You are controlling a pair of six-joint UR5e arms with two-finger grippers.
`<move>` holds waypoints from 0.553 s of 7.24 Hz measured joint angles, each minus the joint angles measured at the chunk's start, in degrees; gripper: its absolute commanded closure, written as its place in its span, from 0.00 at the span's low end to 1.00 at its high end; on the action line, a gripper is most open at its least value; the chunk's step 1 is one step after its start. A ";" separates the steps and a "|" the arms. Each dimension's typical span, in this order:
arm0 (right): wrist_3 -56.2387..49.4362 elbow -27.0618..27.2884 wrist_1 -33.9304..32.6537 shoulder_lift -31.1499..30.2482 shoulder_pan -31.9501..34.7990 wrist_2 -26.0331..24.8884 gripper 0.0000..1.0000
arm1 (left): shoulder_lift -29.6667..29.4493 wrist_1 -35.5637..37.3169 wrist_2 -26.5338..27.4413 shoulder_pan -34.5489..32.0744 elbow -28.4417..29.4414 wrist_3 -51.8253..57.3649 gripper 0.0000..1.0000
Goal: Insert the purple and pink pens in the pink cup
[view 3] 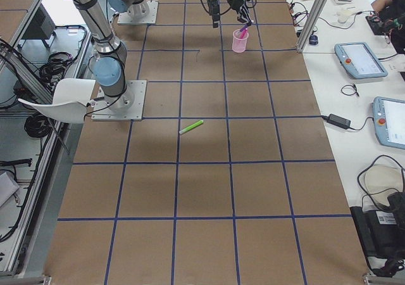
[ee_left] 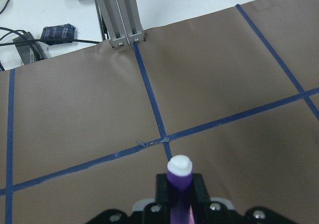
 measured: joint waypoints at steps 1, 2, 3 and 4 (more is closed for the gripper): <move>0.06 0.08 0.02 -0.06 0.00 -0.05 0.00 | -0.10 0.92 0.03 -0.02 -0.56 0.14 0.99; 0.17 0.12 0.04 -0.09 0.00 -0.08 0.00 | -0.16 2.09 0.04 -0.04 -1.36 0.32 0.91; 0.18 0.07 0.02 -0.05 0.00 -0.05 0.00 | -0.18 3.81 0.07 -0.03 -2.32 0.98 0.68; 0.15 0.05 0.01 -0.04 0.00 -0.02 0.00 | -0.20 5.67 0.34 -0.01 -3.09 1.94 0.33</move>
